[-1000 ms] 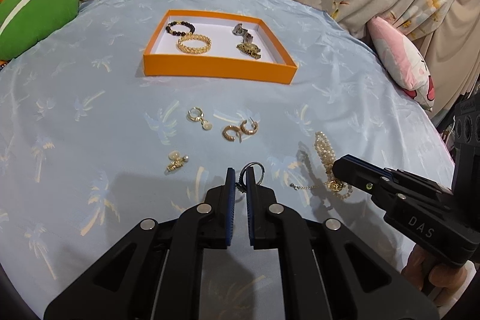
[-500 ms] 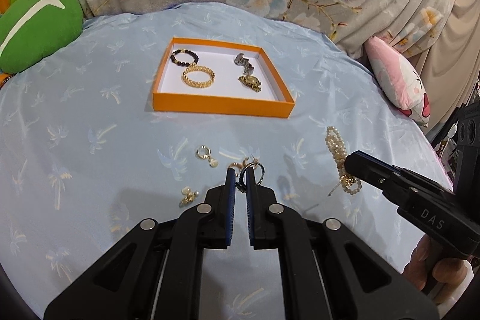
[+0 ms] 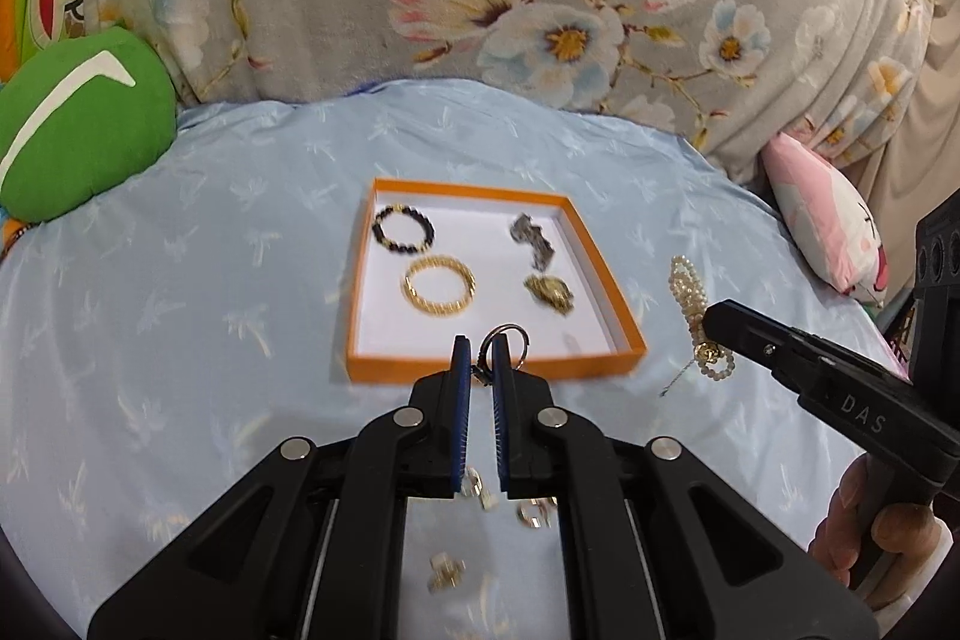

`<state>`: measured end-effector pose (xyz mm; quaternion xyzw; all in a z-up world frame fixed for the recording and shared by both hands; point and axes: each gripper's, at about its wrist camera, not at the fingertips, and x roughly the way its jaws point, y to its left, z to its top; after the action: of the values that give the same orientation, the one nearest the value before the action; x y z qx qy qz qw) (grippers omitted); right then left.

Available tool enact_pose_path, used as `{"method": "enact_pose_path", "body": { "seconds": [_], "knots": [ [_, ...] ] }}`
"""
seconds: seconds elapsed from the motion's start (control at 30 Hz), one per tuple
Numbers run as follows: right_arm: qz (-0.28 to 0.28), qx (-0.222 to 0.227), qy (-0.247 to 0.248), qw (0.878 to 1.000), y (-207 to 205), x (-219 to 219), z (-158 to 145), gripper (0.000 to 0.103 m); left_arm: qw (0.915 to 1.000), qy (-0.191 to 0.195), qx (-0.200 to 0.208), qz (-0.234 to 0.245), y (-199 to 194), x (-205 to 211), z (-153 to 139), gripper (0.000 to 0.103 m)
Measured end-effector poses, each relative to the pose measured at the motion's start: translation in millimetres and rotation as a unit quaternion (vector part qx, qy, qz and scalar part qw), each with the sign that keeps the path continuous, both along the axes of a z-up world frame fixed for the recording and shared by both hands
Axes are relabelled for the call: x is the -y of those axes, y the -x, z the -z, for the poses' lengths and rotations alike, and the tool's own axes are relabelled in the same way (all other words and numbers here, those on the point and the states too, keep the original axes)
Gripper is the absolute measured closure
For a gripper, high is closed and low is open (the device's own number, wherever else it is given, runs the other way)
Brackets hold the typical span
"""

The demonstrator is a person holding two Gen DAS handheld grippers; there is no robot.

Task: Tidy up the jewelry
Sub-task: 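Carry the ring and pearl necklace into the orange box and release both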

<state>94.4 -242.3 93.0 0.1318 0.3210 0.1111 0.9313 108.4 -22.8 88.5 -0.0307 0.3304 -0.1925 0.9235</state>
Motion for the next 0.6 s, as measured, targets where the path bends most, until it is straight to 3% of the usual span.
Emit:
{"method": "enact_pose_path", "body": {
  "seconds": [0.33, 0.6],
  "knots": [
    [0.007, -0.038, -0.001, 0.999, -66, -3, 37, 0.095, 0.9997, 0.002, -0.023, -0.008, -75, 17, 26, 0.097],
    [0.006, -0.068, -0.002, 0.998, -85, -6, 67, 0.095, 0.9984, 0.001, -0.056, -0.009, -97, 23, 56, 0.097]
  ]
}}
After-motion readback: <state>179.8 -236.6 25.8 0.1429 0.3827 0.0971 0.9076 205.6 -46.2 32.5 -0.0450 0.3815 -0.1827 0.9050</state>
